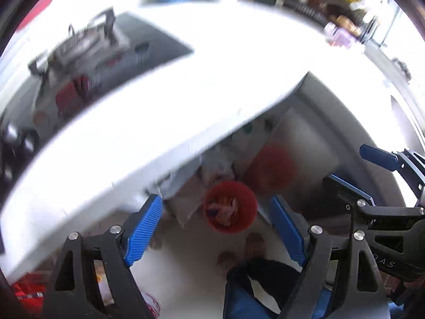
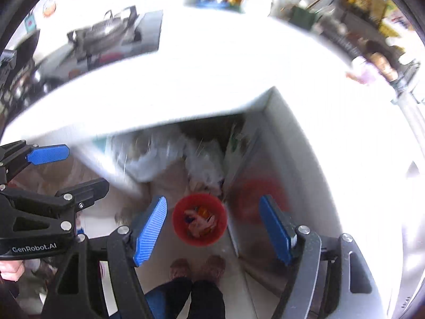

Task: Collect trash
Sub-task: 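Raise both tools back up above the counter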

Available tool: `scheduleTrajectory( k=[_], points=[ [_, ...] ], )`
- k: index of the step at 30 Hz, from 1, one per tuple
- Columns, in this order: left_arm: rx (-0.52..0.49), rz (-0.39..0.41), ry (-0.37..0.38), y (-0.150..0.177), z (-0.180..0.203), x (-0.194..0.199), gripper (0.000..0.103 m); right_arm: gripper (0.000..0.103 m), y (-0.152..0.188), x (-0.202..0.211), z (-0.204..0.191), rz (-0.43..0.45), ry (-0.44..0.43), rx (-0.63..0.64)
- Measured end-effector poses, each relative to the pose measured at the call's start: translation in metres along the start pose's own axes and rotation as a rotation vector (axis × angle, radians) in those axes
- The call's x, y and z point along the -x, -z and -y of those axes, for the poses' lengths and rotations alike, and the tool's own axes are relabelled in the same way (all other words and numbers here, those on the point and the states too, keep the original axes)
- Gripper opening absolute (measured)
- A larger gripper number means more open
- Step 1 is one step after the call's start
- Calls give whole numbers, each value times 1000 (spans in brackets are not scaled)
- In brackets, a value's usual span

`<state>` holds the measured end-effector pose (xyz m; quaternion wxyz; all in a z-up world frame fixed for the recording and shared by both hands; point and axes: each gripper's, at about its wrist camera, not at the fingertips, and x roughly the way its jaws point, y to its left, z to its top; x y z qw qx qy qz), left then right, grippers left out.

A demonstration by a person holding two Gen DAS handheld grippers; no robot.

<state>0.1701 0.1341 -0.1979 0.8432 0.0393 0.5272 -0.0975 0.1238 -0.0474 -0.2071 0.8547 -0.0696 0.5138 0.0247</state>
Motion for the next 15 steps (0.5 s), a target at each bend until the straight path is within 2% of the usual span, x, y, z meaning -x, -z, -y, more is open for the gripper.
scheduleTrajectory(
  k=[9,15],
  points=[
    [-75,92,54,-55,29,45,82,76,-33,56,33,122,142,-80],
    [-160,133,87,-90,61,52,82,81,-42,73,69,152,221,-146]
  ],
)
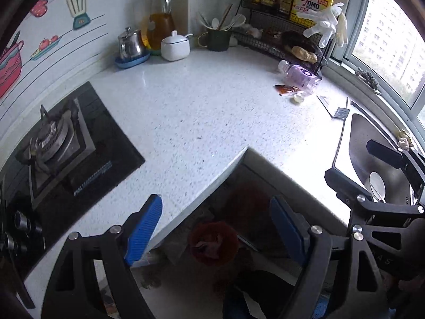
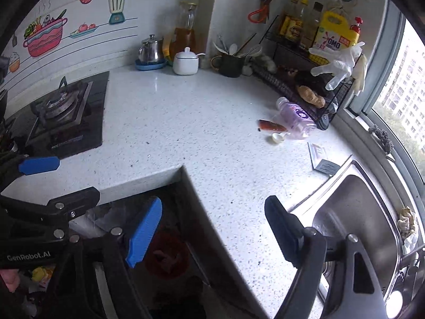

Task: Collect trash
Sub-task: 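Raise both tools back up above the counter, then close the right tool on the purple-label grape juice bottle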

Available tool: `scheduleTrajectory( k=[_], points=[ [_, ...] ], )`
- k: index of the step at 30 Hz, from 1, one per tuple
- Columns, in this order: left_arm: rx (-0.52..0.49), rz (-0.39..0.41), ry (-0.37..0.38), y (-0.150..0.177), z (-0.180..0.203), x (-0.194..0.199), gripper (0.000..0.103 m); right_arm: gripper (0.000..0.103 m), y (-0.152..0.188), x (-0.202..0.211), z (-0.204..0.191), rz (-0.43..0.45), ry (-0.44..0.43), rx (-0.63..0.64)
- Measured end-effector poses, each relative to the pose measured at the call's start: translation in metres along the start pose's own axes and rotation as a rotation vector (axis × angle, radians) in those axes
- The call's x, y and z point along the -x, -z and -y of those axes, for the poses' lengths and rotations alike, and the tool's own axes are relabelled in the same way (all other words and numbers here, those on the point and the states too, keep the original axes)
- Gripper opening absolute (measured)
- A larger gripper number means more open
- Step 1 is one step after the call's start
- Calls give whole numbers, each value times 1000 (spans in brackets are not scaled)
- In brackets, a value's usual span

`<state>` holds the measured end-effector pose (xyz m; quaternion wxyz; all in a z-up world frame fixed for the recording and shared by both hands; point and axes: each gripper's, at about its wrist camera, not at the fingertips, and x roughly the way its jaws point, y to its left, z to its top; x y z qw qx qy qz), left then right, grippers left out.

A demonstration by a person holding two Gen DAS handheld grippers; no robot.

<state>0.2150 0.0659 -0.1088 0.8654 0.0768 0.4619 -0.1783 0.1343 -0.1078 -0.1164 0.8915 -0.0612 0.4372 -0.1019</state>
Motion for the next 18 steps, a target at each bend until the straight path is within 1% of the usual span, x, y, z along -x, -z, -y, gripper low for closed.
scheduleTrajectory(
  k=[5,9,18],
  points=[
    [-89,14,17,-32,25,-11,82,85,-16,-4,30,10,53,-60],
    [-137,20,36,-57,43,-28,82,85,-23,-12,54,8,87,-108],
    [-252,12,64,-129,91,-72,82,85,-51,-43,108,-12,126,-219]
  ],
)
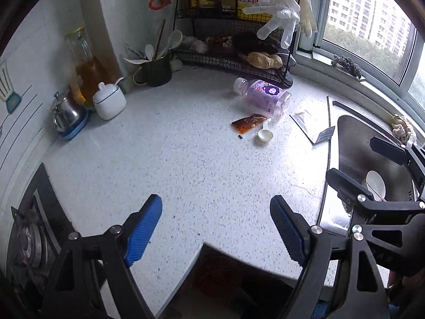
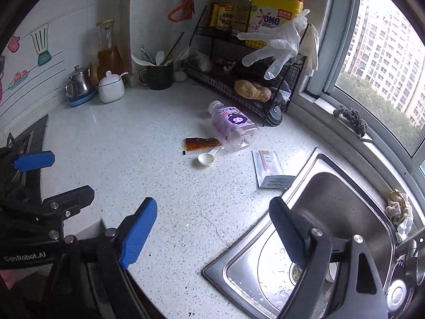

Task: Collect trash
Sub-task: 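Close the right tool on the purple-label grape juice bottle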

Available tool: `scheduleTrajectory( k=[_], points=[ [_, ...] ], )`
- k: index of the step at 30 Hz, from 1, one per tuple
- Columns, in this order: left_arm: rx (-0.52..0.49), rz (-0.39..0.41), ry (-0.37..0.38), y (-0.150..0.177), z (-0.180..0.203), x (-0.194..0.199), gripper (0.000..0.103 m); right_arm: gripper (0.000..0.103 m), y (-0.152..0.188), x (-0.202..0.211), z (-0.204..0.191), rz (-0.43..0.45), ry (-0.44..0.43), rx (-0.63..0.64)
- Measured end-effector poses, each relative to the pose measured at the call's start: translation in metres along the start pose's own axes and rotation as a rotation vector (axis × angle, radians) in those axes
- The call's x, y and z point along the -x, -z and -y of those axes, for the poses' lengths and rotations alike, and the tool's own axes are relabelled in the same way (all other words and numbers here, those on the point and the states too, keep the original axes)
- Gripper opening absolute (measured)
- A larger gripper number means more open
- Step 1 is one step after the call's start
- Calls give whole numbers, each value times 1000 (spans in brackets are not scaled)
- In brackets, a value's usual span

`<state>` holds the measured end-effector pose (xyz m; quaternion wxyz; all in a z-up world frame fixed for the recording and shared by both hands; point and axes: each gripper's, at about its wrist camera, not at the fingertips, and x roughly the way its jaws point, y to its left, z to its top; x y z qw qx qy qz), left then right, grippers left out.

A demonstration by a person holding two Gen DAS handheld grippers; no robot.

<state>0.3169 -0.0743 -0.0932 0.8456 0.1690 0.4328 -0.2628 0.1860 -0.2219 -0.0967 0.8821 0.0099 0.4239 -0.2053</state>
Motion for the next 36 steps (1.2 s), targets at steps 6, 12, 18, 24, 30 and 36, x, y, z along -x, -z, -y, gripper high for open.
scheduleTrajectory(
  k=[6,12,18,24,30,36],
  points=[
    [-28,-14,18,-54,12,-33,82,85,-34,-32,28,-18,14,-31],
    [-16,-35,39,-100,10,-70,82,85,-66,-66,44,-51,9,-5],
    [26,-74,34,-133,0,-112,82,85,-97,-109,49,-96,-17,47],
    [81,-134,4,-150,-17,-158,82,85,-120,-161,45,-179,-70,87],
    [117,-186,-23,-157,-34,-195,82,85,-129,-203,36,-272,-142,132],
    [119,-229,-29,-157,-42,-221,82,85,-131,-231,29,-342,-196,176]
  ],
)
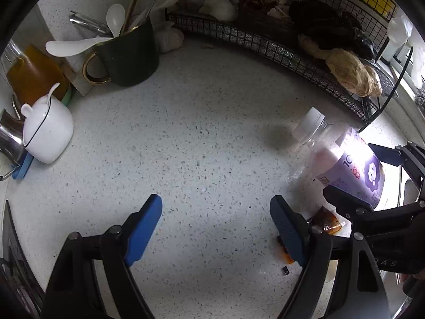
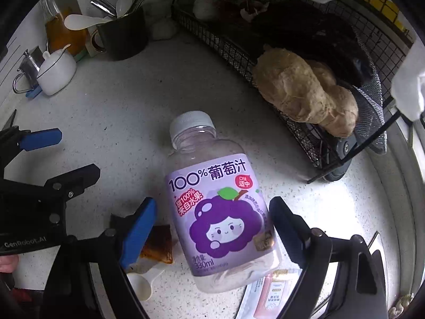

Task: Collect trash
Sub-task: 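Close the right tool on the purple-label grape juice bottle, then move the left tool to the white measuring scoop while the right tool holds the bottle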

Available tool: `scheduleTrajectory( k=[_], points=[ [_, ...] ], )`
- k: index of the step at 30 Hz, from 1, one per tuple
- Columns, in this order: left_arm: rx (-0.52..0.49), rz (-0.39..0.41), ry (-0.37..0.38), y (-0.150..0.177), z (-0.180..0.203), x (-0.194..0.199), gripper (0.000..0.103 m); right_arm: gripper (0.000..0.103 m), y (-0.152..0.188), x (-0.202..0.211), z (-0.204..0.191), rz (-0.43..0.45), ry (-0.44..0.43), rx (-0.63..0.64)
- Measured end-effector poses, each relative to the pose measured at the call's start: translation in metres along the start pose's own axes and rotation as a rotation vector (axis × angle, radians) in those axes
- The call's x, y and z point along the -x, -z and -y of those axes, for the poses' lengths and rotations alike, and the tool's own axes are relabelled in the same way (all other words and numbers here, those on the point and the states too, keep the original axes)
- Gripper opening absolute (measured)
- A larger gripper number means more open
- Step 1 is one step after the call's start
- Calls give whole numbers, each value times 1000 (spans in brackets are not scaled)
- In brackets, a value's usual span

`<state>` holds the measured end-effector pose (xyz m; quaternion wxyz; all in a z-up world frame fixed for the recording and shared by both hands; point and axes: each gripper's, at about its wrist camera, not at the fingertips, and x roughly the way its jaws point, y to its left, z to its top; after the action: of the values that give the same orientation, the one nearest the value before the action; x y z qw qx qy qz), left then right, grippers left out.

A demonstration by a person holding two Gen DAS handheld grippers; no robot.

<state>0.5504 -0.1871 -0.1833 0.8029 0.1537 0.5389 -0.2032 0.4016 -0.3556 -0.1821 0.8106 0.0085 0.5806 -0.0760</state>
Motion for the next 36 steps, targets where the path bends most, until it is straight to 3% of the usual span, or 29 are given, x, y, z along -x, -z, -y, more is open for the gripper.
scheduleTrajectory(
  k=[4,6,17,26,36],
  points=[
    [-9,-16,-3,-2,0,-10,82,84,-4,-12,0,-36,-46,12],
    [-15,-22,7,-3,0,-11,82,73,-3,-12,0,-37,-54,10],
    [-95,-32,72,18,27,12,82,71,48,23,8,-12,-71,-92],
    [-189,-37,162,44,62,40,82,69,101,82,23,60,22,-217],
    [-286,-86,239,53,86,30,82,69,130,84,43,117,118,-290]
  ],
)
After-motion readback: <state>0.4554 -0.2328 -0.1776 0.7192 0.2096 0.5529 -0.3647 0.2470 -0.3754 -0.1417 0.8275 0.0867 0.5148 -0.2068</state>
